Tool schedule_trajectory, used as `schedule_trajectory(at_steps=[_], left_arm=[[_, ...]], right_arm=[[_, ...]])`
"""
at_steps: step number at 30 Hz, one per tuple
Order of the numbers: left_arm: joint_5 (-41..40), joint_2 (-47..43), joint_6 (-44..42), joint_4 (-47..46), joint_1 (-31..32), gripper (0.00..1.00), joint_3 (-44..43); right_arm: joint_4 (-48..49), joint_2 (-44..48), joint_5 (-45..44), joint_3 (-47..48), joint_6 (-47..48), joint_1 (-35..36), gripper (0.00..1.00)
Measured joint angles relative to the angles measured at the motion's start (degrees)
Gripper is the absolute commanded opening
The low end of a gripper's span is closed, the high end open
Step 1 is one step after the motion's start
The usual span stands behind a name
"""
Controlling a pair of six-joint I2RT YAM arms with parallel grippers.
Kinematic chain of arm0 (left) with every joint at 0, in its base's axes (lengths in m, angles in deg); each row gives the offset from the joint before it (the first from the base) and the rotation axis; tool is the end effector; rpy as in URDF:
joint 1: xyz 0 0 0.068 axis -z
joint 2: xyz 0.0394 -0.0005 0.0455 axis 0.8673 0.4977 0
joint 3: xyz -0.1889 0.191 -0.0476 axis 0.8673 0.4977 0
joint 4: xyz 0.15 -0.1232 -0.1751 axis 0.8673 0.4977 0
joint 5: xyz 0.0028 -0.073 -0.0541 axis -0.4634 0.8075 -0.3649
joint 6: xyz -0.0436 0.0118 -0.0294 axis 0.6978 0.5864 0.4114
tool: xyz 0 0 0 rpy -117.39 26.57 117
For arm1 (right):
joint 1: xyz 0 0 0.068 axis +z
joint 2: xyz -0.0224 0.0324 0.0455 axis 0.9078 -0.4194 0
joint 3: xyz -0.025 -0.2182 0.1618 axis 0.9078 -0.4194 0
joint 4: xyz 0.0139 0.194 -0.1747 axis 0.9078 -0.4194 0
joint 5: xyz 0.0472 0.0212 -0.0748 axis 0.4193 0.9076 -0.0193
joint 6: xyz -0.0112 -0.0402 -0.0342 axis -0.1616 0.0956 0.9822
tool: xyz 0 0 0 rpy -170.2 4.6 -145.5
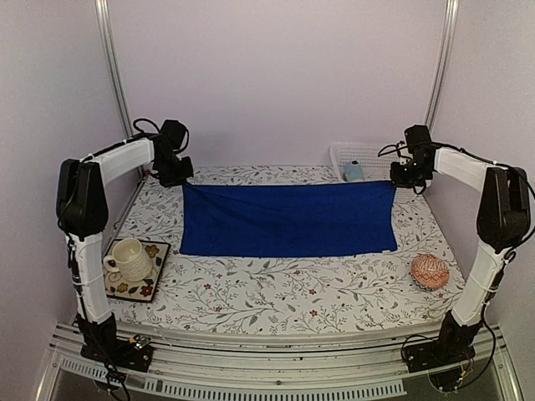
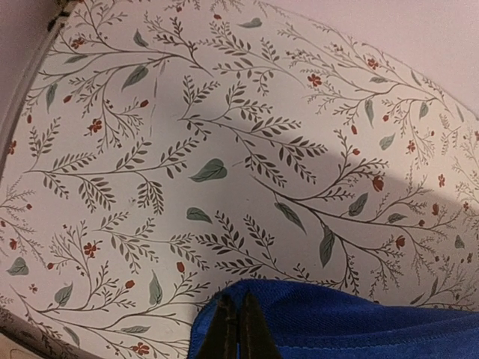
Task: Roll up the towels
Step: Fold the towel at the center of the board.
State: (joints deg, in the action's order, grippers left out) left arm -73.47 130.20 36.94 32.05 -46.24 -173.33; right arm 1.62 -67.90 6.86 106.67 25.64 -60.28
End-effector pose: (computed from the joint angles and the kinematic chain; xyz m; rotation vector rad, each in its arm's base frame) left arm 0.4500 -0.1053 0.2469 -0.4453 2.5157 -0.0849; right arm 0.4108 0.0328 0.2605 0.0435 2.4528 -0.0032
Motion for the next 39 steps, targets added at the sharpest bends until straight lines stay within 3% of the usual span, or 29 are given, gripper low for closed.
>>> schedule_trajectory(at_steps=[11, 23, 39], left_arm=[[0.04, 0.13, -0.33, -0.44, 0.0, 0.0, 1.57], [2.93, -6.56, 1.11, -2.43, 0.57, 0.0, 18.56], [5.22, -11.17, 1.64, -4.94, 2.23, 0.0, 25.88]], right_arm=[[3.28, -0.5, -0.79, -2.82, -0.61, -0.13, 0.02], [-0.98, 4.94, 6.84, -10.82, -2.82, -0.24, 0.02], [-7.28, 6.78, 8.17, -14.93, -5.03, -0.24, 0.02]])
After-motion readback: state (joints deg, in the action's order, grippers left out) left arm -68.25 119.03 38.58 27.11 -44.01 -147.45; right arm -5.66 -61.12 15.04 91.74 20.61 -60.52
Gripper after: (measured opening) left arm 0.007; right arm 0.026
